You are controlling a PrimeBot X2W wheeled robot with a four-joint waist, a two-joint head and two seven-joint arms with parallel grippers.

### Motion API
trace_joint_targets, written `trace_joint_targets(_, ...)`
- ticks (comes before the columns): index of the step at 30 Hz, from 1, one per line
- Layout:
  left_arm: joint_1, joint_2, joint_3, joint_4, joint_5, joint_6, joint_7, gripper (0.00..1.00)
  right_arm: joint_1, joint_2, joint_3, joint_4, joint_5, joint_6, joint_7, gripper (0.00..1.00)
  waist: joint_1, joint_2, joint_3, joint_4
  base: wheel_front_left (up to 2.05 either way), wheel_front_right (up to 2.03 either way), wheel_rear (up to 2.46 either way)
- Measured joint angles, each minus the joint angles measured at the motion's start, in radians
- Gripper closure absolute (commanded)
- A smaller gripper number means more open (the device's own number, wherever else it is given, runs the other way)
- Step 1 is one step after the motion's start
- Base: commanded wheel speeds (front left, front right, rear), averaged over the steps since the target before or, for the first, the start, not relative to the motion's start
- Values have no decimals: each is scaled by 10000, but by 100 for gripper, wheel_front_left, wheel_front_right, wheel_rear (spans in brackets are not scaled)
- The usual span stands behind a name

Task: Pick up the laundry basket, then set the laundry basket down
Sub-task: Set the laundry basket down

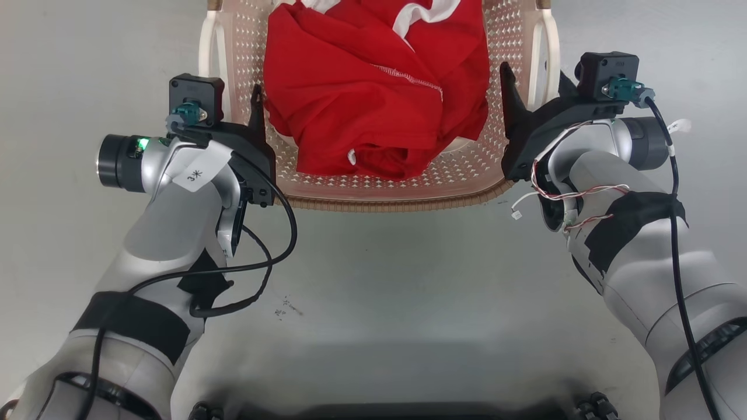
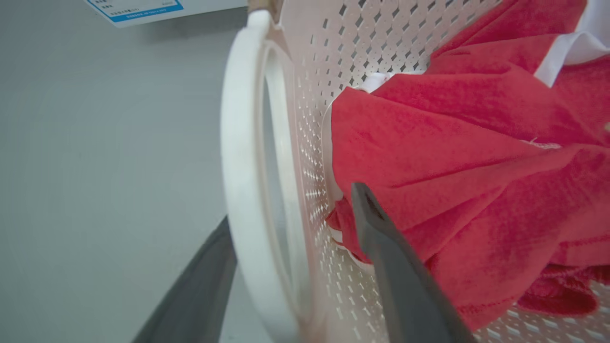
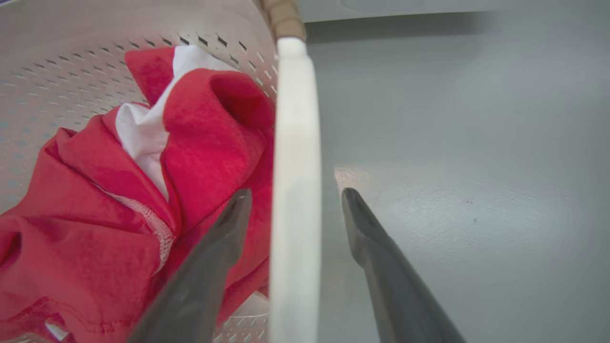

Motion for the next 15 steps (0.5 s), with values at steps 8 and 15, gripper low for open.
trace_joint_targets(8,-1,4,13,221,0,0,-163,0,23,19,-4,242,0,19,-65,0,0,0,-349,3,0,0,0)
trace_joint_targets(15,16,-4,38,393,-2,-2,-257,0,89,33,-54,389,2,92,-94,0,0,0,-810,-2,0,0,0)
